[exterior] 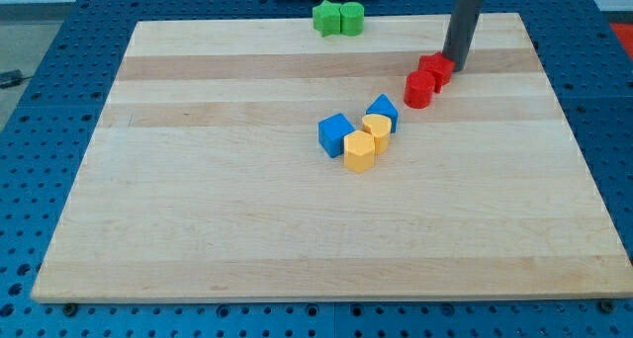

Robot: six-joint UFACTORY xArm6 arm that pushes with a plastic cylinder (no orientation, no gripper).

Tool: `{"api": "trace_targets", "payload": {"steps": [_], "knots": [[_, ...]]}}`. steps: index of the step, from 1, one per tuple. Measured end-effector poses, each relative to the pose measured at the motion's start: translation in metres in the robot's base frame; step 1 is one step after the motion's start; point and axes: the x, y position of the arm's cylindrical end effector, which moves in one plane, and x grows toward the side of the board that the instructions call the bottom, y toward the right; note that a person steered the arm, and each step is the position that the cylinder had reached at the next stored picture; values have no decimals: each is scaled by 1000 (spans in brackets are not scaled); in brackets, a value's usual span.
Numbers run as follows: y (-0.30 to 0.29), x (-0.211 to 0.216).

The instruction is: Slide red blocks close to the other blocks

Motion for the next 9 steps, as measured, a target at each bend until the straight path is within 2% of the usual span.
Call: {"api": "trace_targets", "payload": {"steps": [3,6,9], "knots": [[-19,4],[-8,8],[-23,55]]}}
